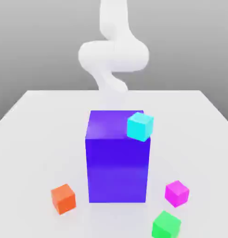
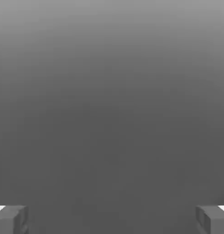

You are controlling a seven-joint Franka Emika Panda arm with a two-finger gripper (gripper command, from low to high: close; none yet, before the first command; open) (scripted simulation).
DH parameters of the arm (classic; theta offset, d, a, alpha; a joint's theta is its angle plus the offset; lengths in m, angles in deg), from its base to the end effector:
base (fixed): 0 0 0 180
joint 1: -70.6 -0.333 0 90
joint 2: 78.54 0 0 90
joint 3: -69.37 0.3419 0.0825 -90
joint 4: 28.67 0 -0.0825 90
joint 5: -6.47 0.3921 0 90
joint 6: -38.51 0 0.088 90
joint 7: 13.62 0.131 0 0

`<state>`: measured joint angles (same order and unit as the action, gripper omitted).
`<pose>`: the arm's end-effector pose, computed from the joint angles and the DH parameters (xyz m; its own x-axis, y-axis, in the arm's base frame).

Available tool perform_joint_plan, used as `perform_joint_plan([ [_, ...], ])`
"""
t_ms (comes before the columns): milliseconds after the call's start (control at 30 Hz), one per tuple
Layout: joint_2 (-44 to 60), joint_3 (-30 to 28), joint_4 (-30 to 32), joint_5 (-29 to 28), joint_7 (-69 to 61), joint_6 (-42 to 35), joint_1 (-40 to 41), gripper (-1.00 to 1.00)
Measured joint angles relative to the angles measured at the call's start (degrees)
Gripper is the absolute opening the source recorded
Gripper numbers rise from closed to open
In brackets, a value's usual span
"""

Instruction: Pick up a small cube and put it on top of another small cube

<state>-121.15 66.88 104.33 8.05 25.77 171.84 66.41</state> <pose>0.3758 0.0061 0.6841 0.5927 -0.6398 0.4892 -0.4338 -0.7654 -0.4754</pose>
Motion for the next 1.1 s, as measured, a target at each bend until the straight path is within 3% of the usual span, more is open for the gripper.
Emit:
perform_joint_plan([
  [600, 23.95, -12.96, 8.66, 13.23, -47.83, 10.77, -25.73, 0.0],
  [900, 35.59, -13.38, 12.96, 18.23, -70.39, 16.19, -32.88, 0.0],
  [1100, 42.35, -12.26, 16.09, 17.53, -82.56, 20.53, -36.26, 0.0],
])
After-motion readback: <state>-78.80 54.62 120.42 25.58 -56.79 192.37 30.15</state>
